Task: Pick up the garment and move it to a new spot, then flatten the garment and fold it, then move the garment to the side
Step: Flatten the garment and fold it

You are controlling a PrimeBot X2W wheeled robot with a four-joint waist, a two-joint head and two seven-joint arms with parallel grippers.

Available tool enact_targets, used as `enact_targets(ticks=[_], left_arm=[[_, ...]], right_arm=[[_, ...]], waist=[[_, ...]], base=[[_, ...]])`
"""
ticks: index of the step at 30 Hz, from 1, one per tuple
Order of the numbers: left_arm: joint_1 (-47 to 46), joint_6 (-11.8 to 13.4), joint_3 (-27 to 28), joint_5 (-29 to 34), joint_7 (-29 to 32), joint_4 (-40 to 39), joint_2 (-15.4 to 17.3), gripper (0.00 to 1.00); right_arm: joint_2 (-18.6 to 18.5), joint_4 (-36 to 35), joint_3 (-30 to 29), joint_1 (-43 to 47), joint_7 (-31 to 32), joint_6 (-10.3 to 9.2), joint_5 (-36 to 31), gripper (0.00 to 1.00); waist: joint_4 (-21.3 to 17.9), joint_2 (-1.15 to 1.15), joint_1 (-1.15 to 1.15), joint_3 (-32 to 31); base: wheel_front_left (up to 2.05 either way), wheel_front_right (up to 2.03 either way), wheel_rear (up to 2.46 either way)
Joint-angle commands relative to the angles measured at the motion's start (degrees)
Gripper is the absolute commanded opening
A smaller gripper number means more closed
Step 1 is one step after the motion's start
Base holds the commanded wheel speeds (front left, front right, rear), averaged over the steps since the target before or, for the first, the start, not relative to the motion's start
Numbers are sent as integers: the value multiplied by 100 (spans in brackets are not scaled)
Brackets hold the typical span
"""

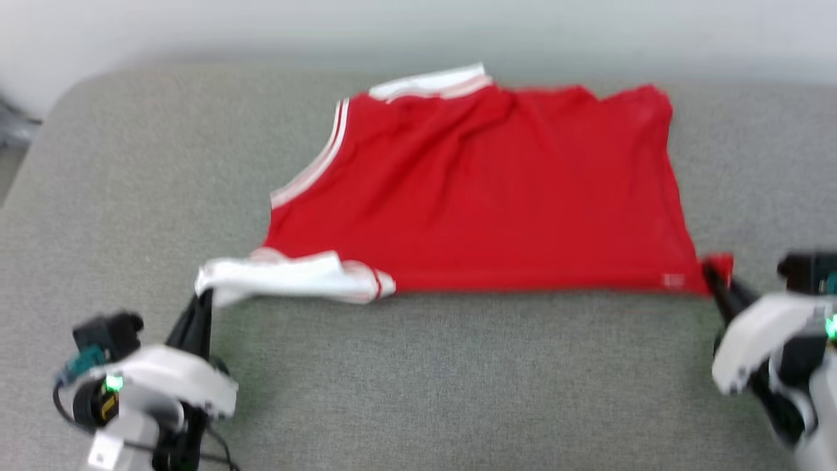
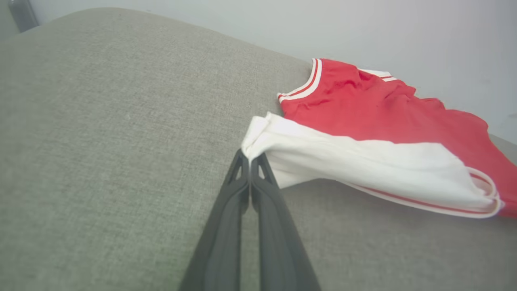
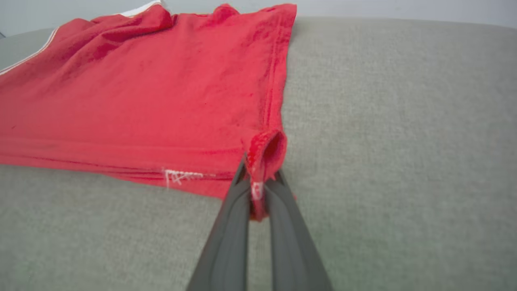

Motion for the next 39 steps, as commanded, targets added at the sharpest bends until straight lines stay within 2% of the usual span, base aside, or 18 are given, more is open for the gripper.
enact_targets(ticks=[1, 9, 13, 14, 15, 19, 23, 28, 39], left_arm=[[277, 148, 100, -23, 19, -95, 165, 0], [1838, 697, 192, -240, 502, -1255, 269, 0], [2577, 1016, 251, -327, 732, -1953, 292, 0], [2716, 1077, 259, -321, 762, -2145, 312, 0], [3079, 1245, 210, -268, 883, -2600, 346, 0], [3182, 1336, 138, -240, 1023, -3015, 370, 0], [3003, 1313, 67, -206, 1109, -3183, 413, 0], [2343, 1165, -151, -74, 1154, -3153, 327, 0], [924, 724, -381, 50, 912, -2229, 80, 0]], right_arm=[[-95, -197, -192, 433, 123, -72, -35, 0], [430, -1909, -877, 2240, 920, -72, -358, 0], [775, -2526, -1131, 2988, 1274, -71, -369, 0], [827, -2652, -1176, 3132, 1375, -67, -402, 0], [1032, -2999, -1284, 3493, 1652, -57, -420, 0], [1221, -3372, -1399, 3709, 1916, -47, -490, 0], [1259, -3492, -1380, 3676, 2084, -46, -553, 0], [1158, -3438, -1270, 3188, 2211, -45, -682, 0], [907, -2924, -958, 2123, 1980, -45, -797, 0]], waist=[[17, 0, 2, -326], [-37, 0, 2, -812], [-16, 0, 2, -953], [-10, 0, 2, -975], [22, 0, 2, -1017], [29, 0, 2, -994], [-4, 0, 2, -941], [-42, 0, 2, -697], [-96, 0, 2, -29]], base=[[0, 0, 0], [0, 0, 0], [0, 0, 0], [0, 0, 0], [0, 0, 0], [0, 0, 0], [0, 0, 0], [0, 0, 0], [0, 0, 0]])
